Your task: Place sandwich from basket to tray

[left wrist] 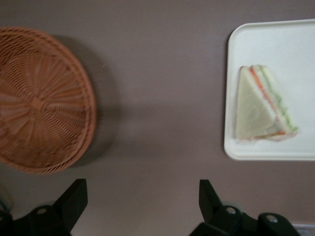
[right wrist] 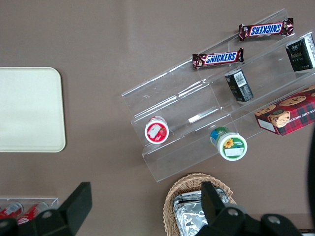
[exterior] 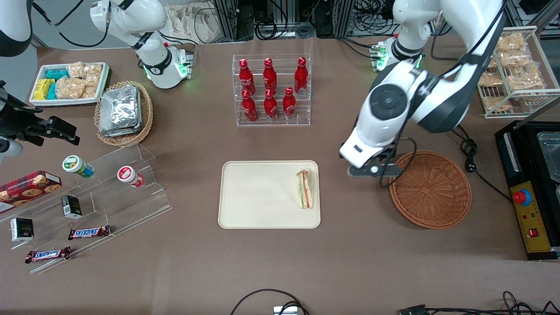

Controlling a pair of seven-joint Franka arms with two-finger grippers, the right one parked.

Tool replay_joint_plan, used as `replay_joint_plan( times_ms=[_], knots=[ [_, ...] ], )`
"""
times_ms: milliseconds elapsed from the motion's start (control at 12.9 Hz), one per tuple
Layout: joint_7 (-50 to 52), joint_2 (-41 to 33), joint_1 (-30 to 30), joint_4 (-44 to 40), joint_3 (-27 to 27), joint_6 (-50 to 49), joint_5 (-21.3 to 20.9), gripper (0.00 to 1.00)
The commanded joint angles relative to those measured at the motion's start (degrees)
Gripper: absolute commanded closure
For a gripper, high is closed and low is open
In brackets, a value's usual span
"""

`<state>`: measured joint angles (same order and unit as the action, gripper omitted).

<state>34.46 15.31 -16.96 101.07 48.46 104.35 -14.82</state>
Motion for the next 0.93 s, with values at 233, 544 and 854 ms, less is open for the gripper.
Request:
replay_joint_plan(
  times_ms=[233, 544, 854],
  knots=[
    [-4.66, -3.19, -16.76, -9.65, 1.2, -12.31, 4.27, 0.0],
    [-3.61, -3.88, -19.95, -12.91, 1.28, -15.67, 3.13, 0.0],
    [-2.02, -4.15, -21.01, -15.82, 1.28, -19.7, 4.09, 0.0]
  ],
)
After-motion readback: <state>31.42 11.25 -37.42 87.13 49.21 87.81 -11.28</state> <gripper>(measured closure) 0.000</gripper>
